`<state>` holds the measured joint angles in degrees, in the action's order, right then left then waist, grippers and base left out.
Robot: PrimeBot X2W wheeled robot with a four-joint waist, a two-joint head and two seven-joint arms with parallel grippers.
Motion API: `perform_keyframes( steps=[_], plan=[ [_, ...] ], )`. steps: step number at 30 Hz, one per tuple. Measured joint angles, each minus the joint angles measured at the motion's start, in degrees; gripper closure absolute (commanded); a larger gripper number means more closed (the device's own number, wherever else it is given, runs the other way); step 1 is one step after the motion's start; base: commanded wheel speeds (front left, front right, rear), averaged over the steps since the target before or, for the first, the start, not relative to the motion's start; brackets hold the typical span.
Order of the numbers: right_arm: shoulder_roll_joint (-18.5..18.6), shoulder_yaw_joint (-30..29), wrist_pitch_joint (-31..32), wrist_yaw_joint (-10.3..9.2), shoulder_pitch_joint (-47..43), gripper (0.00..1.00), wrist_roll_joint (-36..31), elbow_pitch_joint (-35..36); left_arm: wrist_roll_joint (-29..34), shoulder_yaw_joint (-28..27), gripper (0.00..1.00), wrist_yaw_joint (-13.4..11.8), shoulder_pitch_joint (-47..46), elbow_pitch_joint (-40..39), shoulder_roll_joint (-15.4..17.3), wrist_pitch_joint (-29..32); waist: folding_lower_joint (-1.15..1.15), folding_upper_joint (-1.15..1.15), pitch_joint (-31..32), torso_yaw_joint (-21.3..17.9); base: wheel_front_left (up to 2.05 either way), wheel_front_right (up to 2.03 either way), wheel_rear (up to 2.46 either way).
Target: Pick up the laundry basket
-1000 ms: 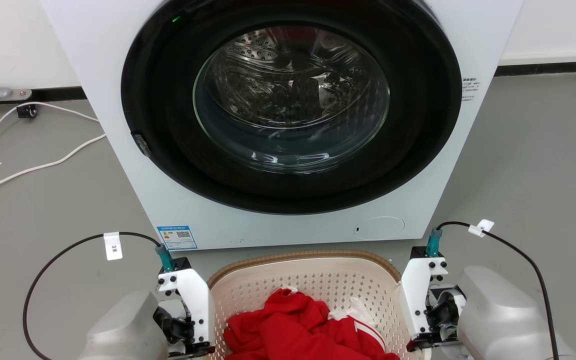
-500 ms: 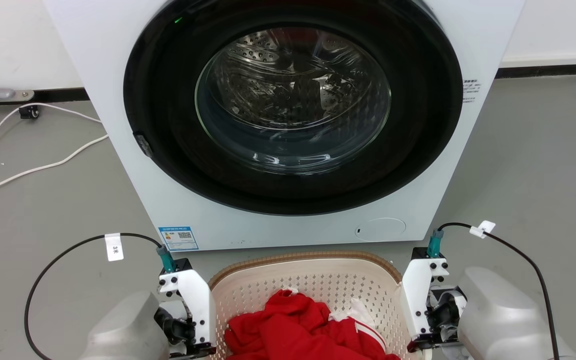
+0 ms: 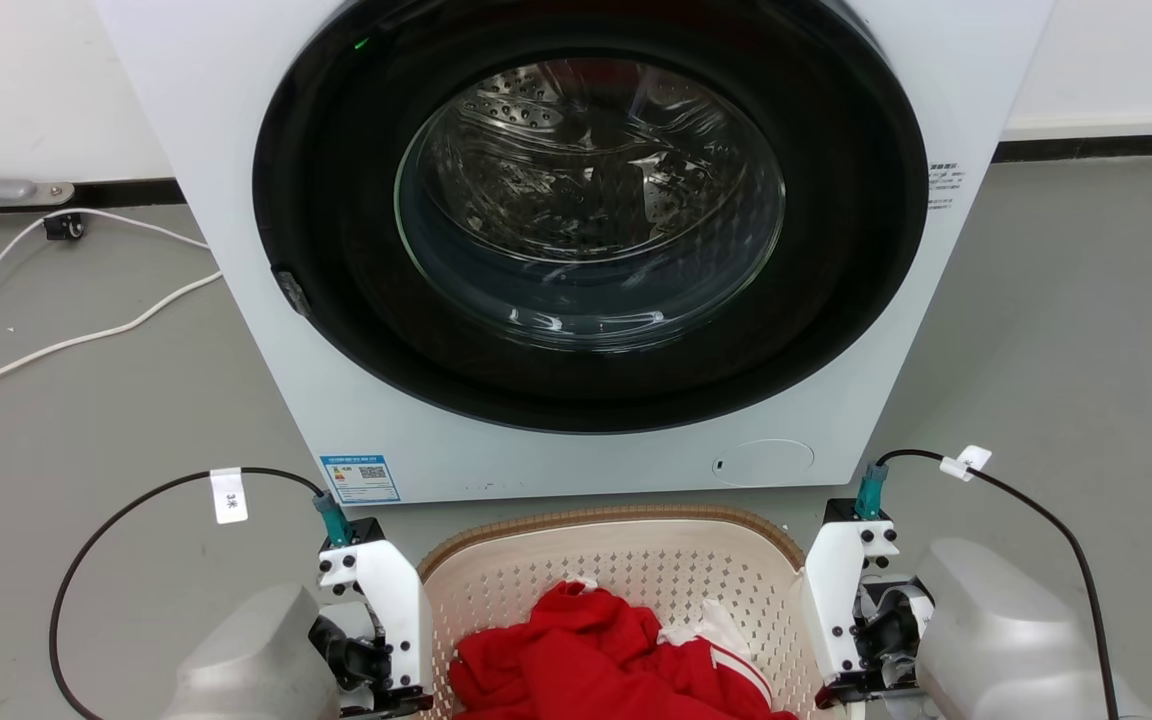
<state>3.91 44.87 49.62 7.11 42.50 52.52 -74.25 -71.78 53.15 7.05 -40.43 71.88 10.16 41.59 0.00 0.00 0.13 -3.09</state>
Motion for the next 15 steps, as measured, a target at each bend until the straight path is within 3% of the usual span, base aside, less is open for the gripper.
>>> perform_keyframes(
  steps=[15],
  plan=[
    [0.0, -0.7, -0.2, 0.00, 0.0, 1.00, -0.8, 0.0, -0.6, 0.3, 1.00, 0.0, 0.0, 0.1, -0.1, -0.4, 0.00, 0.00, 0.1, 0.2, 0.00, 0.00, 0.00]
  ],
)
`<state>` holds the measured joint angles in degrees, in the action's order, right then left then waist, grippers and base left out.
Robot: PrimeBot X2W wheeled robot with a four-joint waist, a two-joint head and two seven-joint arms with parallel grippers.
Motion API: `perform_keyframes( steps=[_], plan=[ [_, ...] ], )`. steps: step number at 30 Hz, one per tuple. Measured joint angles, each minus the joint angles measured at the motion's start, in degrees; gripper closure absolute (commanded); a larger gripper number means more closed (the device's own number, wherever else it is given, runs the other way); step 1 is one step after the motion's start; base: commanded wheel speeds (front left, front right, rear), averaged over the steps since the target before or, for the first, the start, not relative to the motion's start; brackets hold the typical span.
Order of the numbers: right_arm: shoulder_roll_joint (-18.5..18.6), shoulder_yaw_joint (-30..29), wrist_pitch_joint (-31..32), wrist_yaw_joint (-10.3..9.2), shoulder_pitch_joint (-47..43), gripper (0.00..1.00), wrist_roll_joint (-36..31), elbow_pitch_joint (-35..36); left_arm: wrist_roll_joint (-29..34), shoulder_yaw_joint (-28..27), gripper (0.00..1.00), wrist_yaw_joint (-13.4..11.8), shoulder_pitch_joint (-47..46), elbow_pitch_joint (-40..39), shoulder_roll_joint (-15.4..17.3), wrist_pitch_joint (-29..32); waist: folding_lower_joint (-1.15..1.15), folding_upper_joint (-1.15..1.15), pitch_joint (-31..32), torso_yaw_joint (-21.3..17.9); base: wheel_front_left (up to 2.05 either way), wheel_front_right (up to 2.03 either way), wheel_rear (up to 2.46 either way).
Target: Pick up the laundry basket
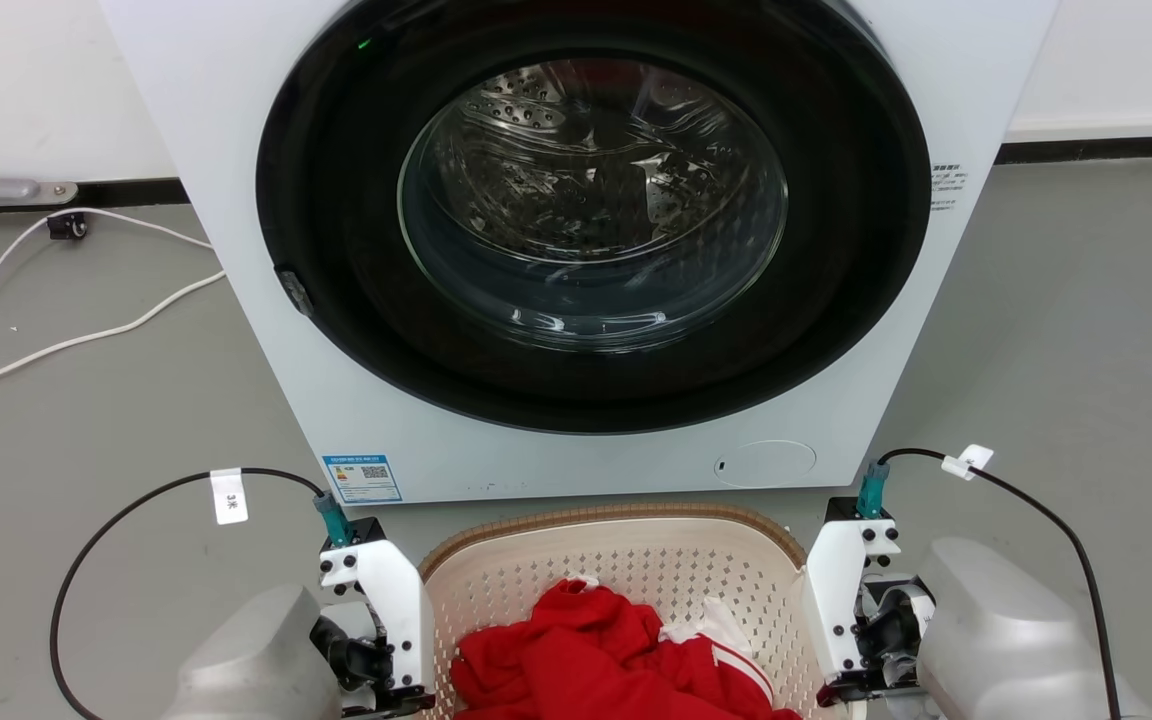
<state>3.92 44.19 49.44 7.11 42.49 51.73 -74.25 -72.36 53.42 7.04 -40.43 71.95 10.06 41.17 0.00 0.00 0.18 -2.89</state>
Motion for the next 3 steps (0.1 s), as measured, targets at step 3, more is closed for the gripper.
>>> perform_keyframes(
  steps=[3],
  plan=[
    [0.0, -0.2, 0.0, 0.00, 0.0, 1.00, -0.3, 0.0, -0.1, 0.1, 1.00, 0.0, 0.0, 0.0, 0.0, 0.0, 0.00, 0.00, 0.0, 0.1, 0.00, 0.00, 0.00]
  ],
)
